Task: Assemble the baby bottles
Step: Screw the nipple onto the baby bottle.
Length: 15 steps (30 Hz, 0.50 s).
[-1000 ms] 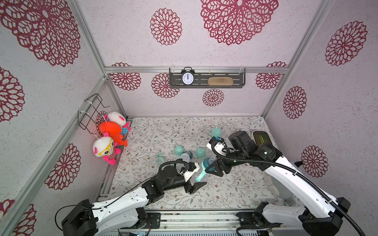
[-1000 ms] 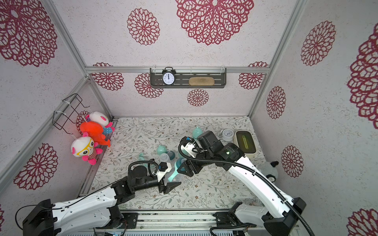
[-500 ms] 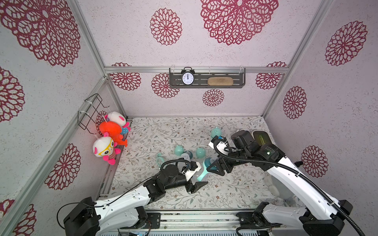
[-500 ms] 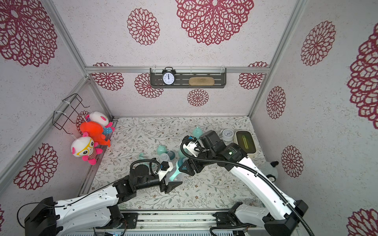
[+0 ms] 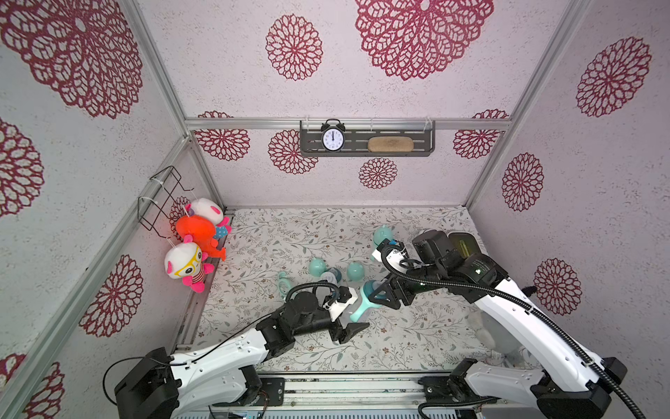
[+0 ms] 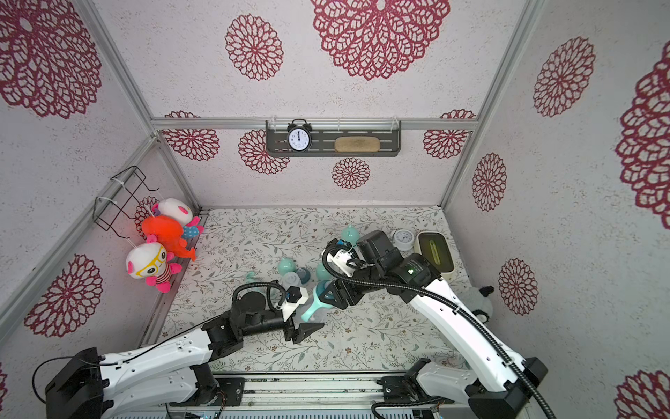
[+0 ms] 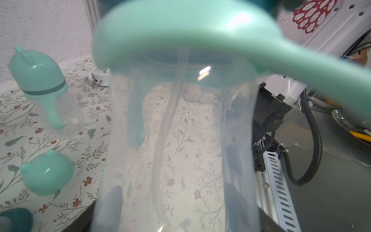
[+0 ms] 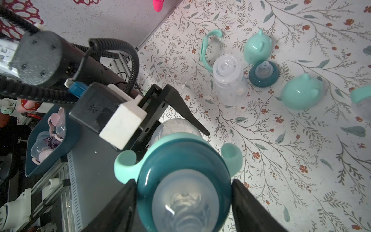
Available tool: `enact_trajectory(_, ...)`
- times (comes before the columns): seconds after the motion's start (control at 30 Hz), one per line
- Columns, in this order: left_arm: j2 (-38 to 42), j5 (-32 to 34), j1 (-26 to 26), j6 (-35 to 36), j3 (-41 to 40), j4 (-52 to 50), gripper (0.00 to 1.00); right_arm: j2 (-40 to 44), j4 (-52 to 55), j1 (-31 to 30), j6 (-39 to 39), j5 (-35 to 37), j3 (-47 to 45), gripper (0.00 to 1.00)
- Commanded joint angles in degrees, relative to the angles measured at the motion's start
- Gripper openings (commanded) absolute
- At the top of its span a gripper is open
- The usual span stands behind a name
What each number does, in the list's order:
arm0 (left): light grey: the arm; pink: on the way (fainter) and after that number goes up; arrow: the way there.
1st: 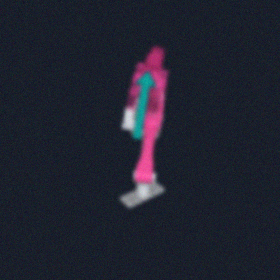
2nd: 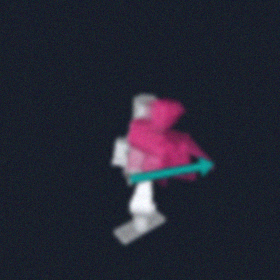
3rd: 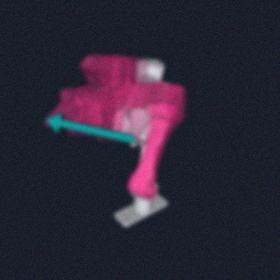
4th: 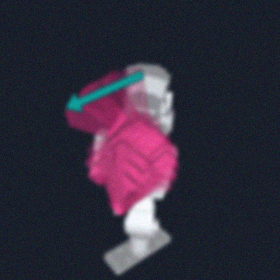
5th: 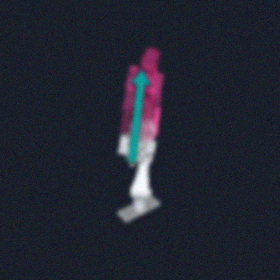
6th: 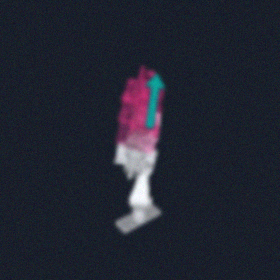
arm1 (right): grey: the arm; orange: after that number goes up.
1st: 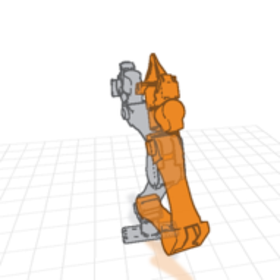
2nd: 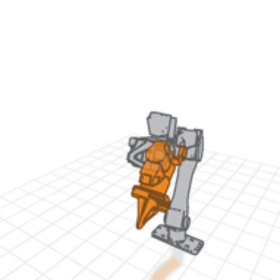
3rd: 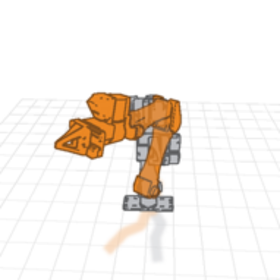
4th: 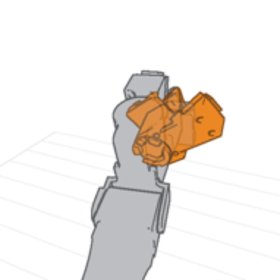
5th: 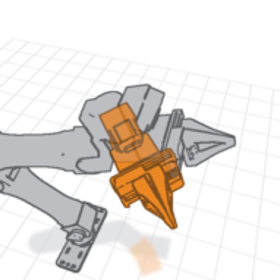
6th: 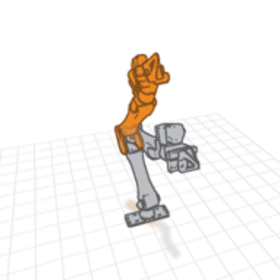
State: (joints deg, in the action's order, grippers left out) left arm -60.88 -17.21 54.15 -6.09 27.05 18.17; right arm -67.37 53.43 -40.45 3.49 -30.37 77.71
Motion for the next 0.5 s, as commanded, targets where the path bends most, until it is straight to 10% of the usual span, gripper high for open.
enact_trajectory(0.0, 0.4, 0.5, -0.4, -0.3, 1.4, 1.8, 0.00, 0.8, -1.1, 0.2, -0.7, -2.9, 0.7, 0.71)
enact_trajectory(0.47, 0.6, 12.0, 2.2, 0.8, 1.6, 2.7, 0.00, 1.3, -3.4, 0.1, 9.9, -1.6, -1.8, 0.46)
